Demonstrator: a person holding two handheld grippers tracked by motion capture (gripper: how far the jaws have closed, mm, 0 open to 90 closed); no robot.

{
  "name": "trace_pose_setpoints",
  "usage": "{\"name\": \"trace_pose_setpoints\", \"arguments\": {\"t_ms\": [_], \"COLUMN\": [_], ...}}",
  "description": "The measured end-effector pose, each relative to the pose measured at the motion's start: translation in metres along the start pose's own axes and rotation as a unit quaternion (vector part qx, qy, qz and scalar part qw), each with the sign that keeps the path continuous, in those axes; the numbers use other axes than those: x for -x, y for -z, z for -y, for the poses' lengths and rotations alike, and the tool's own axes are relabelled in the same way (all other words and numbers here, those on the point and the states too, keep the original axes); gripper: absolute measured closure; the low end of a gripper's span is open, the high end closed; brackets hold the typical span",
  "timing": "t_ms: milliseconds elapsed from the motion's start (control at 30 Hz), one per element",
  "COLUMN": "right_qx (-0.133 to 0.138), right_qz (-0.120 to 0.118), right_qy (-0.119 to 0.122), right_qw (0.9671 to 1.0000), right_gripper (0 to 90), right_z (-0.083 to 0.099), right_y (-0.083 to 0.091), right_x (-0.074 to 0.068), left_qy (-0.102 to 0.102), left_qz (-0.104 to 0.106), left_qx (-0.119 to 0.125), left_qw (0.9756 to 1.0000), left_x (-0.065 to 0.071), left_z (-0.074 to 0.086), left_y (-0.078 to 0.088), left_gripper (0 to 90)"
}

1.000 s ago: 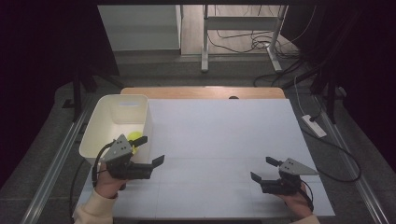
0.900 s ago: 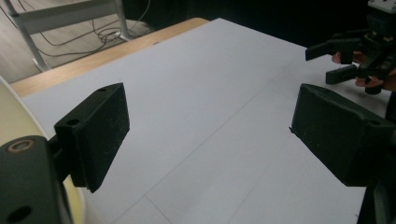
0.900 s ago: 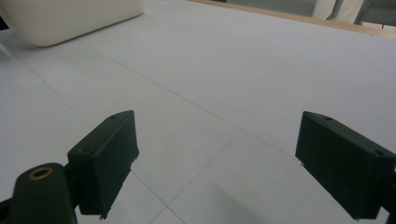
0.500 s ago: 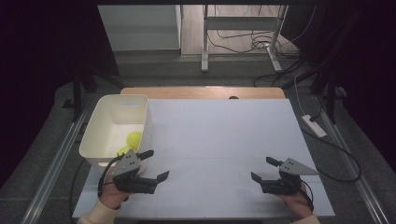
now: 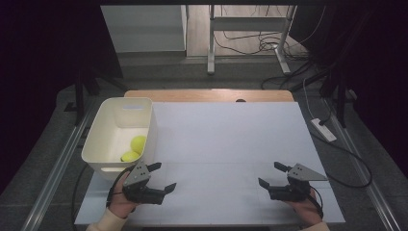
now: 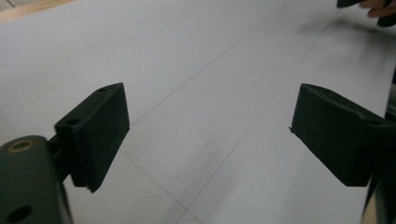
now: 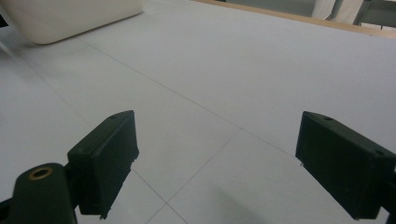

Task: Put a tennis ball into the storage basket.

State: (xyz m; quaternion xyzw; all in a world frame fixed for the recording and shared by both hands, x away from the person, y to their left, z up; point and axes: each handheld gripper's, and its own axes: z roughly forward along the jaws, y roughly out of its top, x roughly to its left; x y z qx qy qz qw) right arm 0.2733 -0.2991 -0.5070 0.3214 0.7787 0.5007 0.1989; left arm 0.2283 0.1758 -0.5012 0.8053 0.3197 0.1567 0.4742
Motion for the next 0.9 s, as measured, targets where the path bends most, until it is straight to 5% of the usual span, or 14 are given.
{"name": "trace_pose_setpoints", "arguments": {"t_ms": [433,900], "right_qx": [-0.001,0.006], "right_qz": [-0.006,-0.016], "right_qy": [0.005,0.008], "right_qw": [1.0,0.9998], "right_gripper": [13.0,12.9], "right_z": [0.0,0.001], "right_y": [0.0,0.001], "right_x": [-0.002,-0.002], "left_qy": [0.012,0.009], "left_qz": [0.01,0.01], "left_qx": [-0.017,-0.016], "left_qw": [0.9997,0.9998], "left_x": [0.001,0.002], "left_z": [0.022,0.02], "left_y": [-0.008,-0.009], "left_gripper": [12.0,11.9]}}
